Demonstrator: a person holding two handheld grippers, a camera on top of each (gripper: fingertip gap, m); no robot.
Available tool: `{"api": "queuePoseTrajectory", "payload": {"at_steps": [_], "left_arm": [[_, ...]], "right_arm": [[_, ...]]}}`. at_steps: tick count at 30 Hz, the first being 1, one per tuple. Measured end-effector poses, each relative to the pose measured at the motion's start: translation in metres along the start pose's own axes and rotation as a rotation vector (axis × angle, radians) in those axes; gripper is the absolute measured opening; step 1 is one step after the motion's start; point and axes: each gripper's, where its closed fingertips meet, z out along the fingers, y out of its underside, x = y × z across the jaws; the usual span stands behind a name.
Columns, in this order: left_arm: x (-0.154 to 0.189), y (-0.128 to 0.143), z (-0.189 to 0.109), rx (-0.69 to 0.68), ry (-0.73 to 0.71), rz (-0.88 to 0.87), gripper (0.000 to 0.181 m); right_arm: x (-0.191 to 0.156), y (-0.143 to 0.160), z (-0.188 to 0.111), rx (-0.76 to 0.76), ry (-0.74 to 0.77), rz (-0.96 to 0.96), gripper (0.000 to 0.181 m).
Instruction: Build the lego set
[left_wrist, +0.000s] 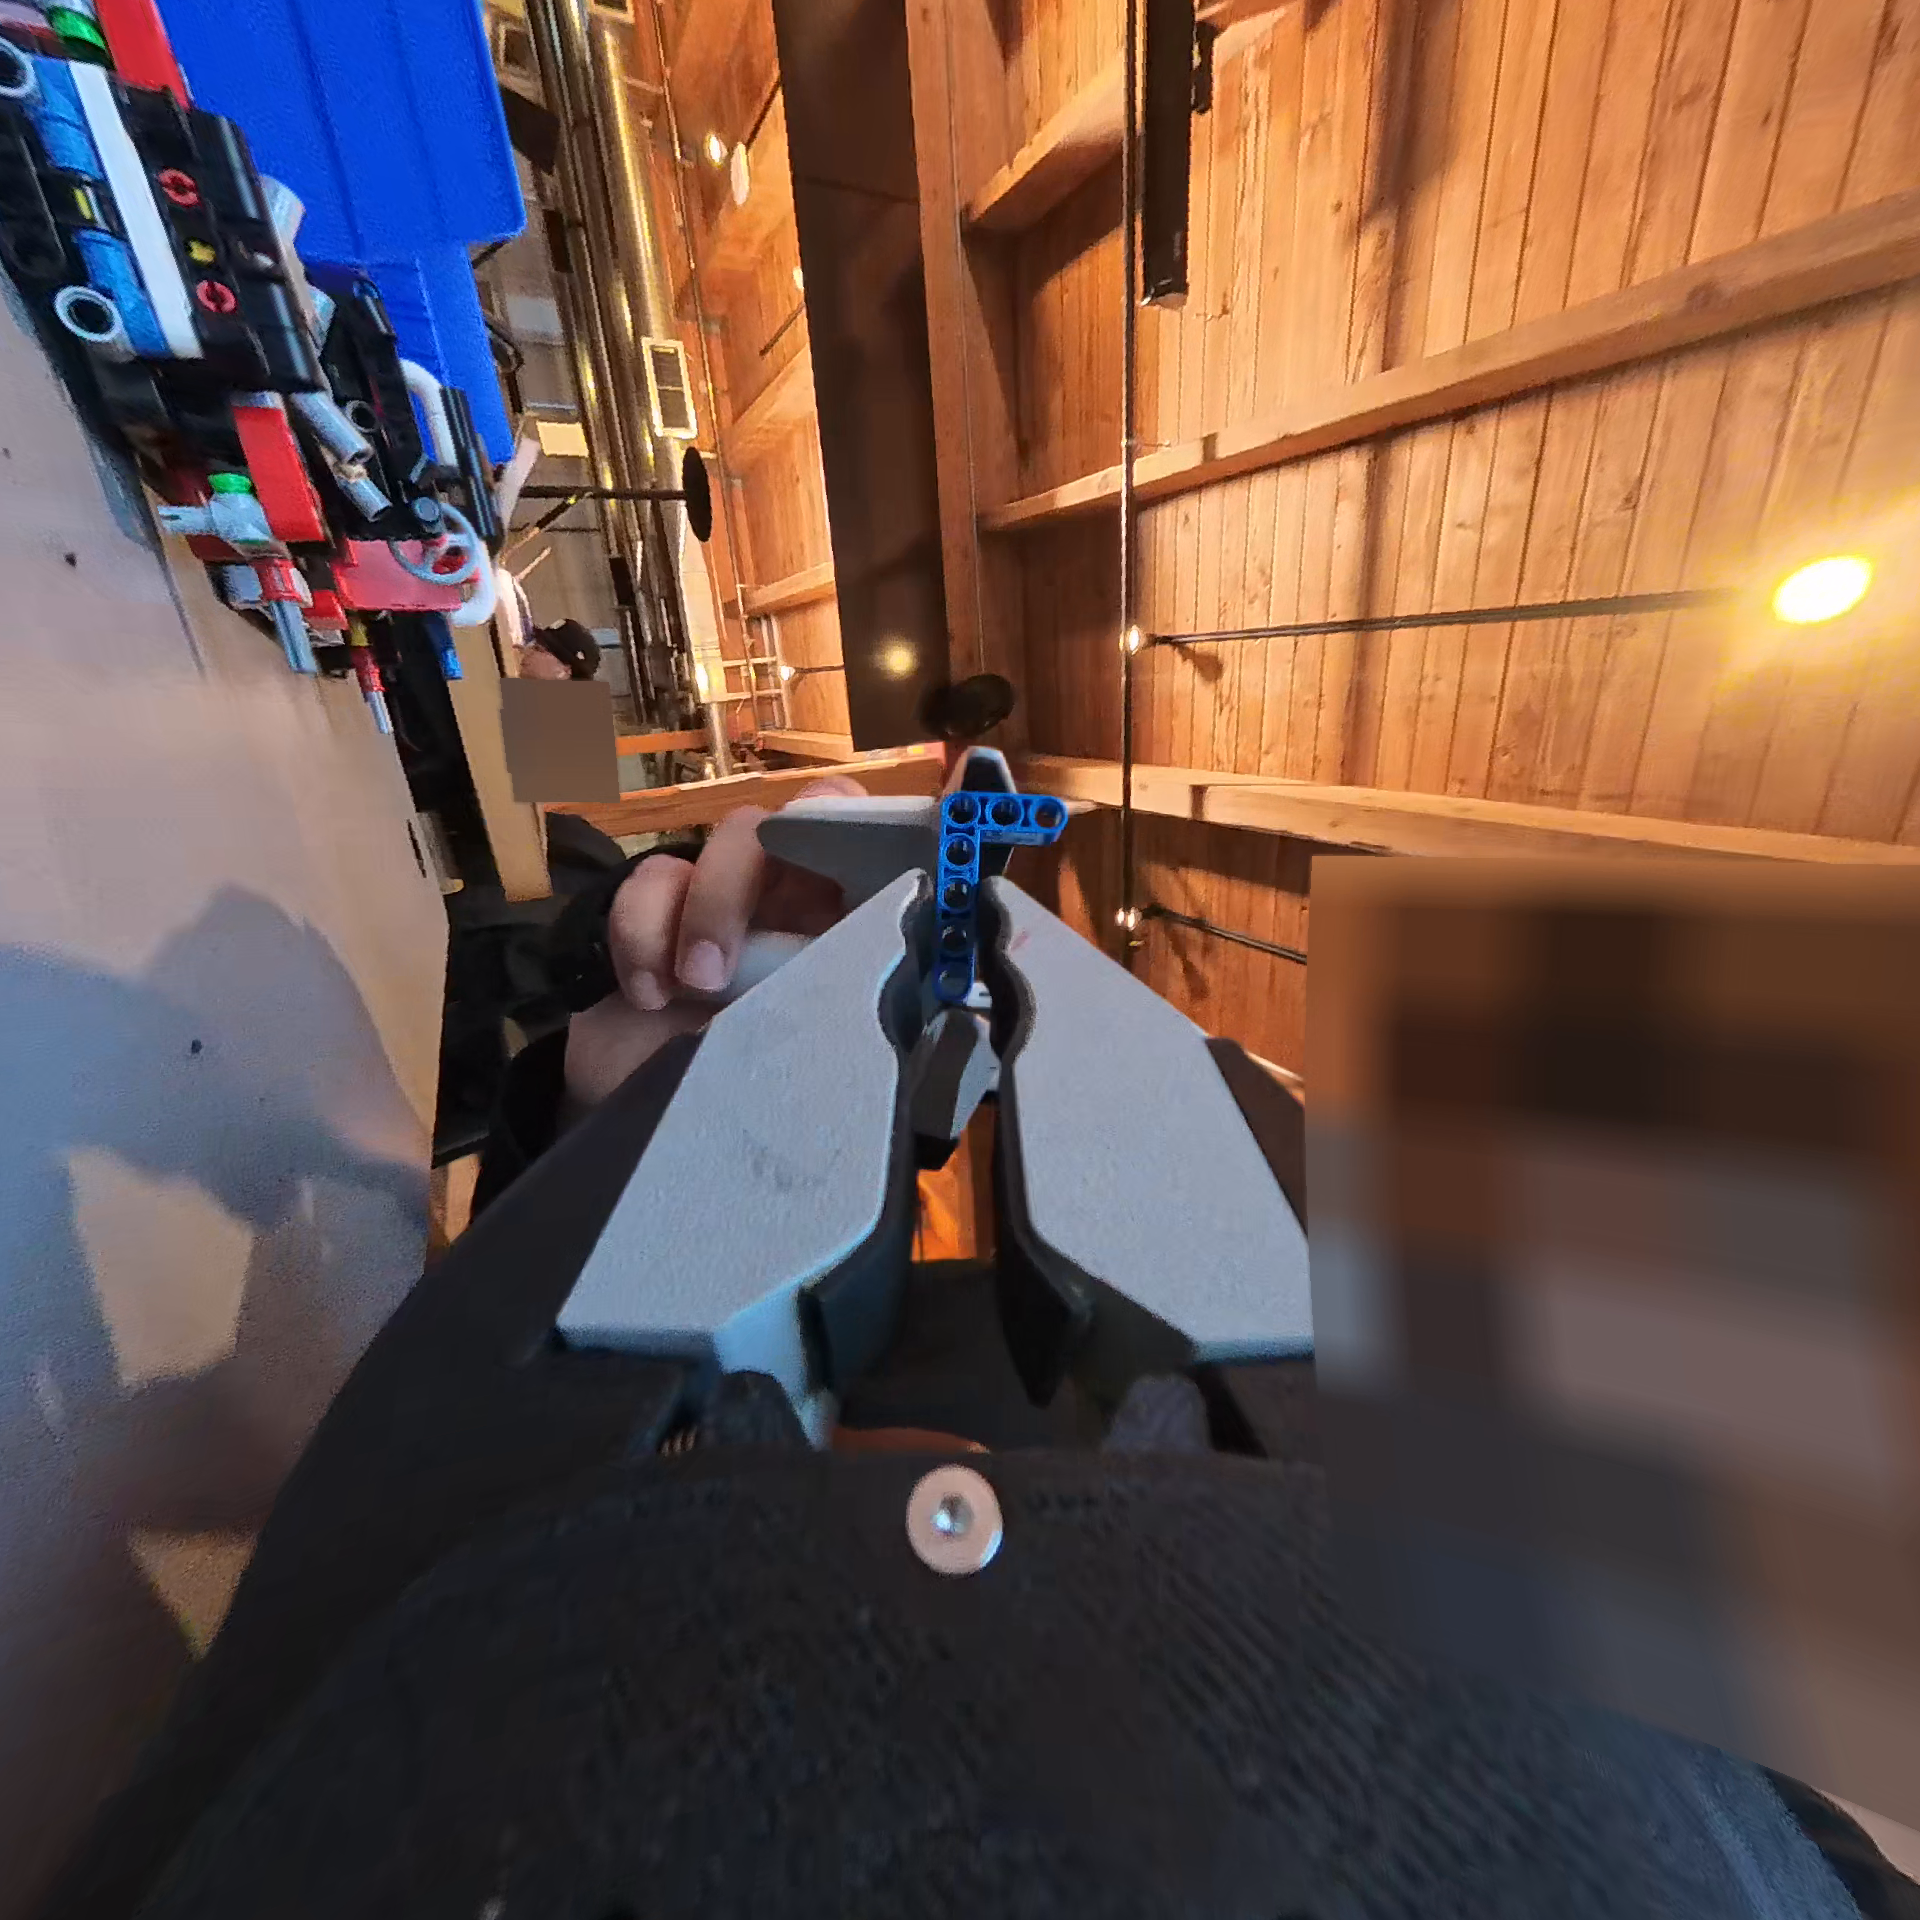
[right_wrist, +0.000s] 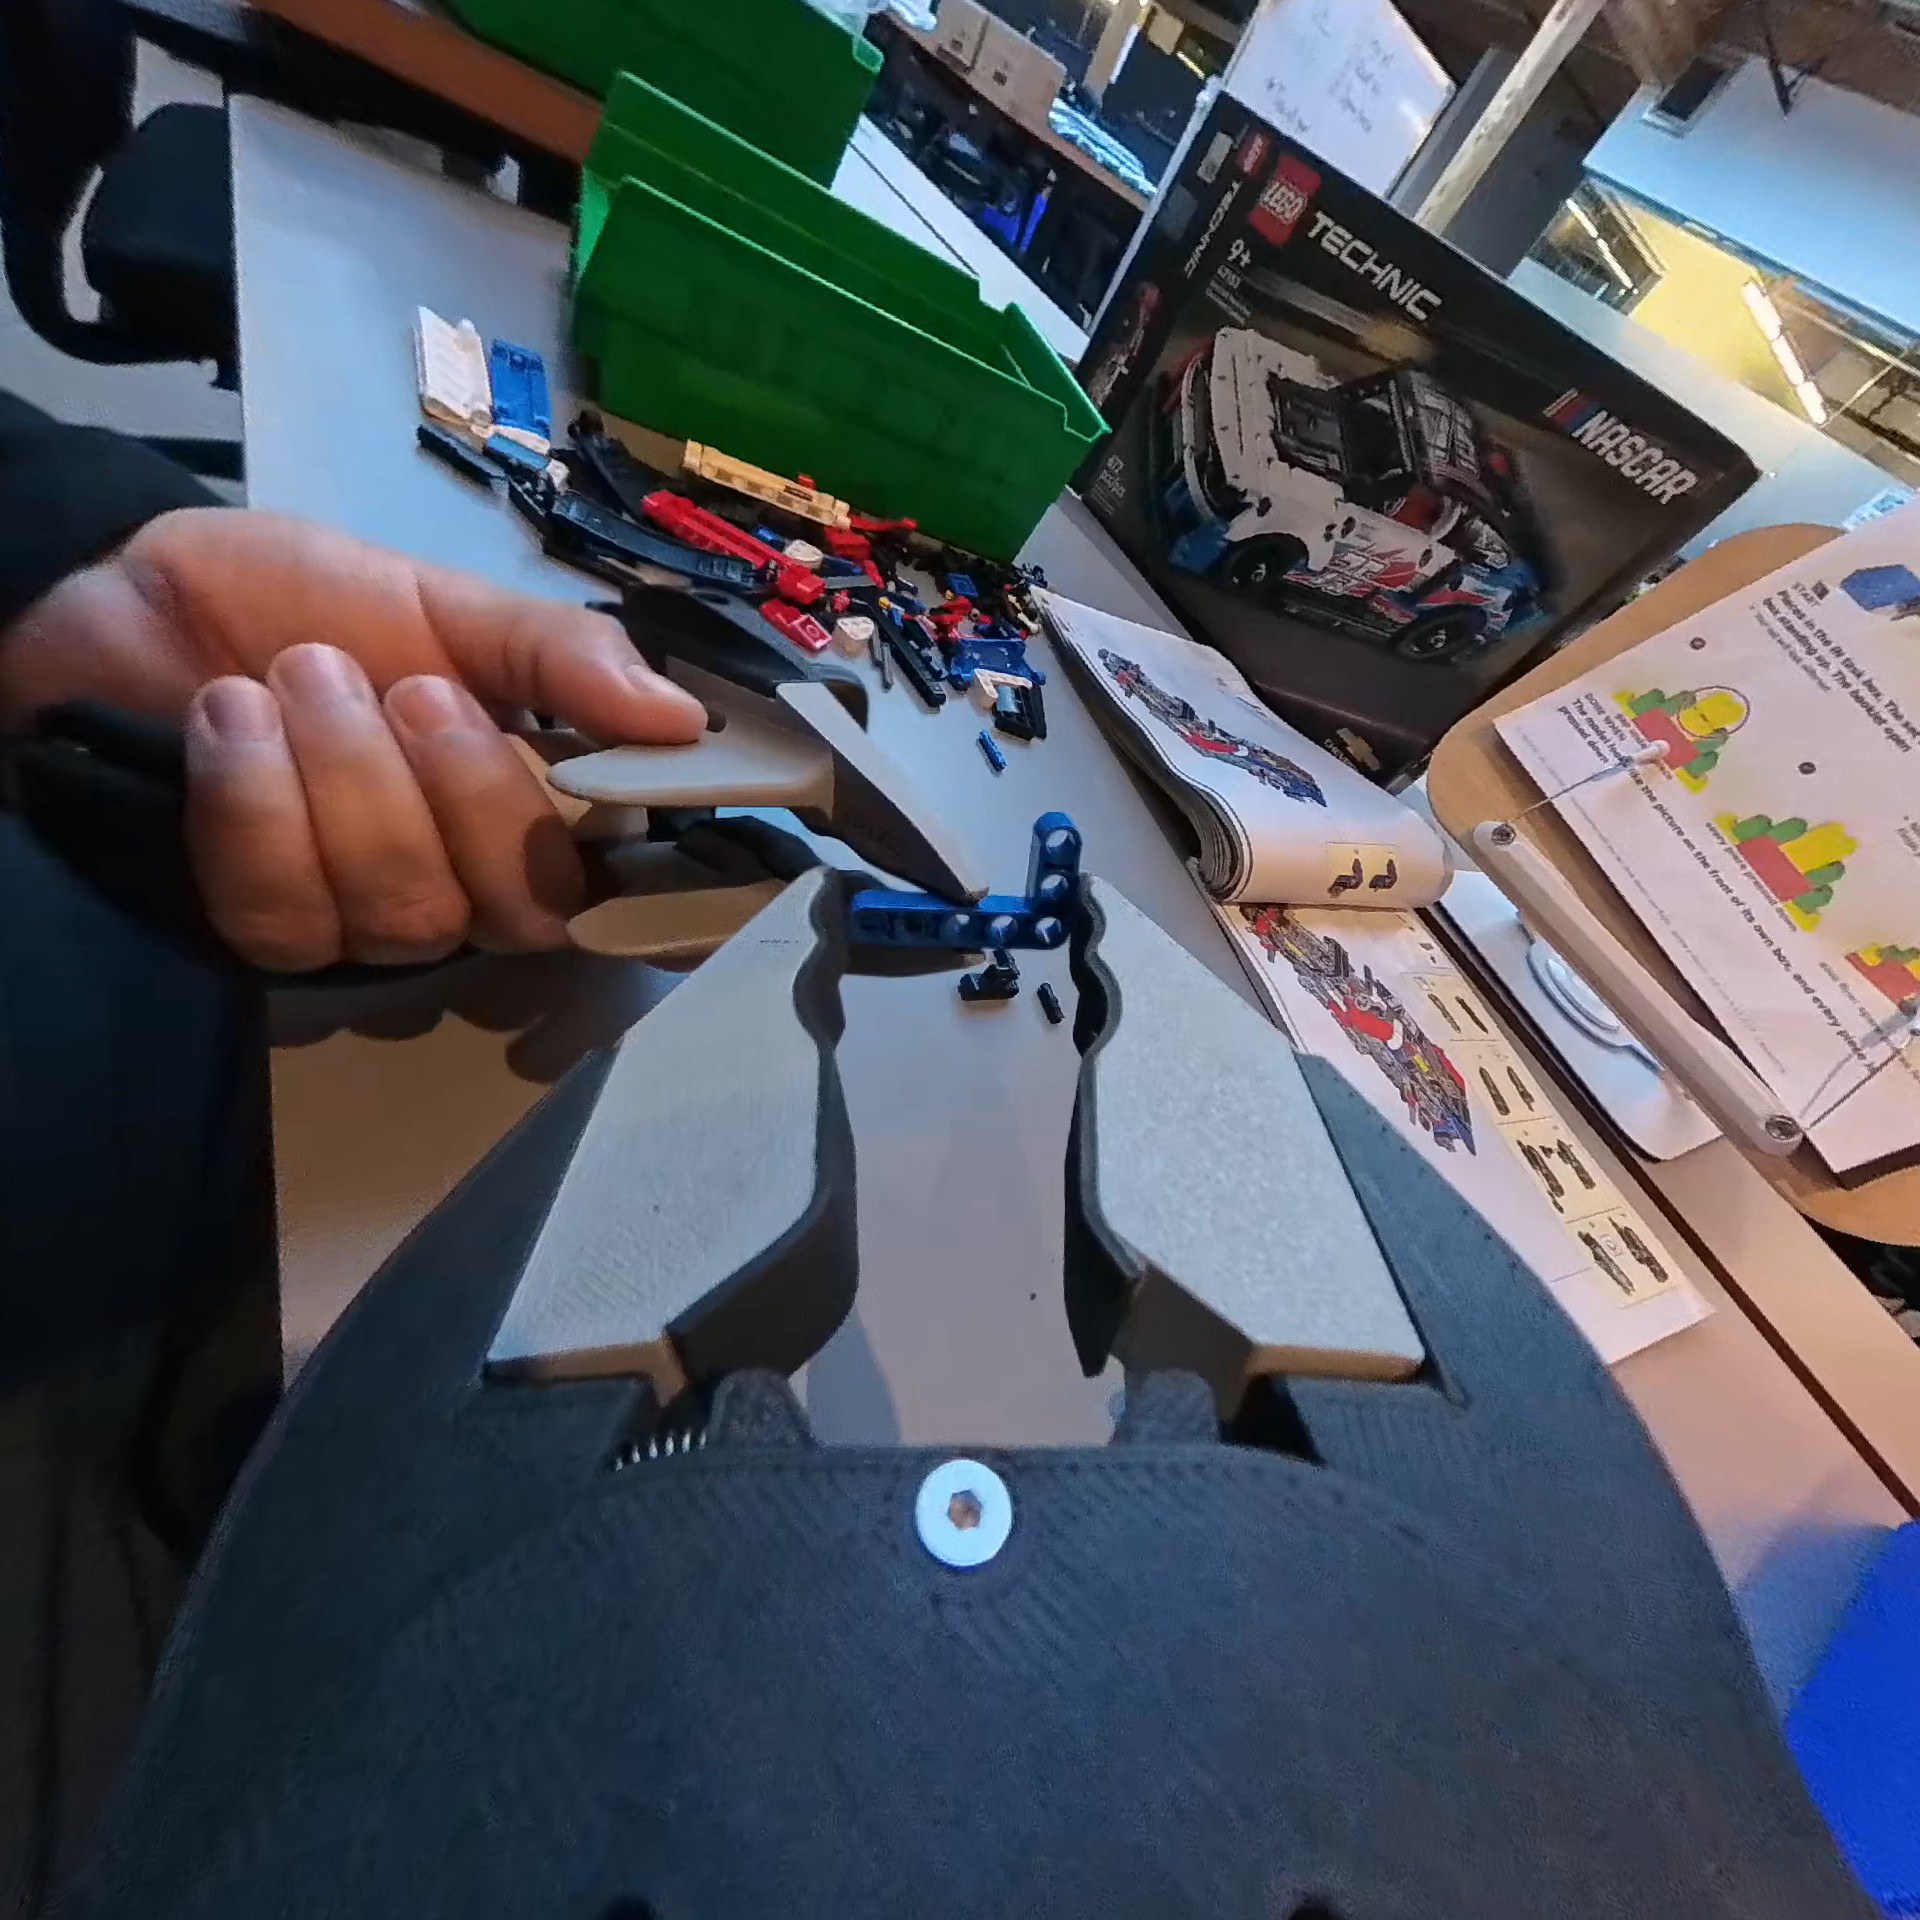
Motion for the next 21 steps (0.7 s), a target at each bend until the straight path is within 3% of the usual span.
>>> {"api": "queuePoseTrajectory", "payload": {"at_steps": [4,8,11,14,19,21], "left_arm": [[-0.004,0.002,-0.007,-0.013,-0.037,-0.006,0.005],[-0.002,-0.006,-0.029,-0.041,-0.188,0.169,0.021],[-0.006,-0.016,-0.057,-0.115,-0.433,0.431,0.028],[-0.024,-0.041,-0.096,-0.206,-0.814,0.770,0.037],[-0.026,-0.066,-0.134,-0.306,-1.164,1.138,0.037],[-0.029,-0.062,-0.136,-0.349,-1.183,1.173,0.037]], "right_arm": [[-0.007,0.005,0.002,-0.038,-0.046,0.002,0.039],[-0.007,0.022,0.005,-0.152,-0.118,-0.056,0.040],[-0.013,0.049,0.011,-0.319,-0.273,-0.040,0.040],[-0.021,0.071,0.022,-0.441,-0.420,-0.011,0.039],[-0.038,0.090,0.040,-0.585,-0.612,0.043,0.039],[-0.042,0.094,0.046,-0.607,-0.627,0.032,0.039]]}}
